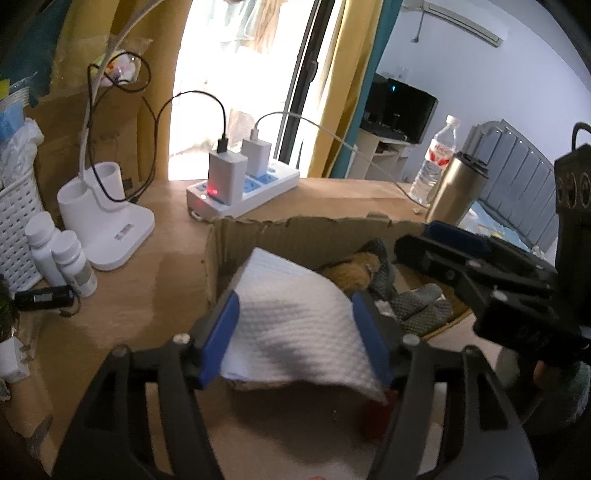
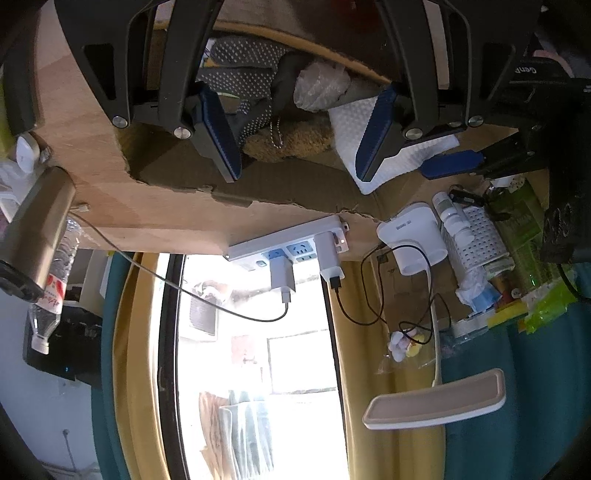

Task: Organize soft objects
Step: 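Open both tools to drop the plush toy and paper towel into the box, then move both tools back toward the red ball and second paper towel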

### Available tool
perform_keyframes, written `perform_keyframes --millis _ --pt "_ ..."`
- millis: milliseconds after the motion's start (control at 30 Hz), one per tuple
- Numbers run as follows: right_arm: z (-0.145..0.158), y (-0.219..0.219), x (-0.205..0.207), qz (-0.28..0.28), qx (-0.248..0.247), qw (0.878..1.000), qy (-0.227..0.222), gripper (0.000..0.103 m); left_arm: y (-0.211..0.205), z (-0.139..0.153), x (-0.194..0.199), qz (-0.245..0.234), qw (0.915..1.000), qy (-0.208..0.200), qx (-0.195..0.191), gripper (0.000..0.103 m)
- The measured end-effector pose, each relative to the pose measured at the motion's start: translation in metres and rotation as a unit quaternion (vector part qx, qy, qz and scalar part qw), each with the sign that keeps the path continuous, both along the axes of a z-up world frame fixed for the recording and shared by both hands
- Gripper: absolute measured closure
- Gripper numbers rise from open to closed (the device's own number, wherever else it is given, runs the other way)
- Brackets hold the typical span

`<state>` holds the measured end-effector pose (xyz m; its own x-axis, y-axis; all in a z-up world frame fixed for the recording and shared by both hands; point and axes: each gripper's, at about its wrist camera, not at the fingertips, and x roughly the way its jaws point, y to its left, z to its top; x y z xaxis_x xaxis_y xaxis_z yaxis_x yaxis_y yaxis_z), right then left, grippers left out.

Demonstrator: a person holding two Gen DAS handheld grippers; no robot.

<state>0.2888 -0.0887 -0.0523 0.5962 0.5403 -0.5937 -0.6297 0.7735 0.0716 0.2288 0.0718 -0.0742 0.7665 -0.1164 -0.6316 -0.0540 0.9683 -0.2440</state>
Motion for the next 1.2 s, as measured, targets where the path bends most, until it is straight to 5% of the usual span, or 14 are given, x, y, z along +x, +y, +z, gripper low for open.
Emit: perform_keyframes --millis 1200 --pt "0.022 -0.043 -0.074 -0.026 0.010 0.999 -0.032 0.035 -0.012 0.036 -0.070 0.020 0.9977 -0.065 0.004 0.029"
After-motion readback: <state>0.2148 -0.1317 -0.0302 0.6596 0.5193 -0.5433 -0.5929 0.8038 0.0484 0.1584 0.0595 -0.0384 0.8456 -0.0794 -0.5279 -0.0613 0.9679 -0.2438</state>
